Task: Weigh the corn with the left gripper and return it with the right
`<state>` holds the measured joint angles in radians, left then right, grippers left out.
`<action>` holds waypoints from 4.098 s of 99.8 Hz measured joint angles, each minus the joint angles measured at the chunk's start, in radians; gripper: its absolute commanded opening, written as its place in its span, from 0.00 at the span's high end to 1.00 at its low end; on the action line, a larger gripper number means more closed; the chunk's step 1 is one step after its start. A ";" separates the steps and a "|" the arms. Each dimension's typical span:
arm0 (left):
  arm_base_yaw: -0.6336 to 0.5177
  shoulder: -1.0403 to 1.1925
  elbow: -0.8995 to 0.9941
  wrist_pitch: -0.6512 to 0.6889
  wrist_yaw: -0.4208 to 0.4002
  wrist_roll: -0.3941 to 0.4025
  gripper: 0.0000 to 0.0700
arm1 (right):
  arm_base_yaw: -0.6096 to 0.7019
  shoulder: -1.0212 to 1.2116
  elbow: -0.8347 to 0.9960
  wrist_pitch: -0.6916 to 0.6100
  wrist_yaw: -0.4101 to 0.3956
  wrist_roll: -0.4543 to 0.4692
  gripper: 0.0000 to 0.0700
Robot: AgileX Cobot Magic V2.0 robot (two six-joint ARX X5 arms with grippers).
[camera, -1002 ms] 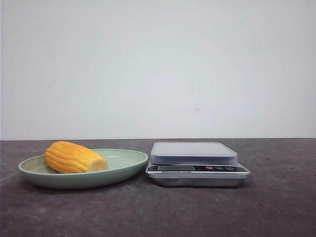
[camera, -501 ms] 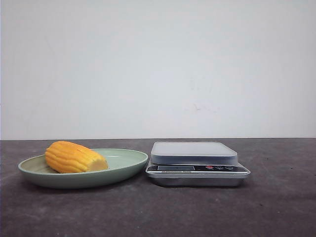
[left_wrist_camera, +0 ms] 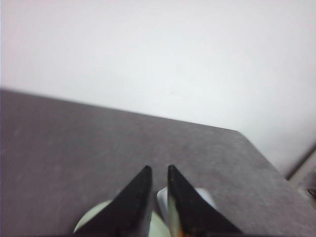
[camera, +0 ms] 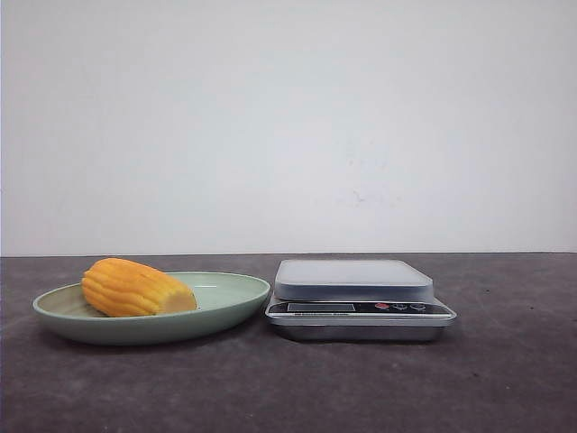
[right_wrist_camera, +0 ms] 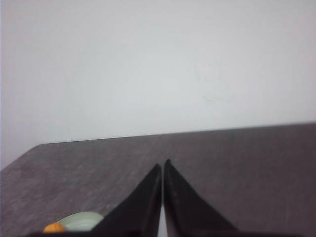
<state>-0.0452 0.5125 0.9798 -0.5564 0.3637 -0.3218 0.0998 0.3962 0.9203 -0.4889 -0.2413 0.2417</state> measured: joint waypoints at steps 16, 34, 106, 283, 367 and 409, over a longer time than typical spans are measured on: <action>-0.029 0.142 0.184 -0.057 0.004 0.069 0.81 | 0.000 0.068 0.109 0.009 -0.016 -0.045 0.96; -0.041 0.169 0.252 -0.057 0.005 0.095 0.11 | 0.000 0.073 0.111 0.003 -0.079 -0.063 0.27; -0.130 0.377 0.257 -0.392 0.048 -0.030 0.10 | 0.000 0.100 0.111 -0.126 -0.100 -0.063 0.07; -0.356 1.306 0.447 -0.103 0.054 -0.043 1.00 | 0.000 0.101 0.111 -0.232 -0.098 -0.081 0.08; -0.532 1.530 0.704 0.066 0.058 -0.192 1.00 | 0.000 0.101 0.111 -0.276 -0.098 -0.072 0.12; -0.540 1.563 0.704 0.021 0.043 -0.217 0.91 | 0.000 0.101 0.111 -0.313 -0.095 -0.069 0.12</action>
<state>-0.5854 2.0758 1.6836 -0.5354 0.4068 -0.5388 0.0998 0.4973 1.0317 -0.8017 -0.3367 0.1726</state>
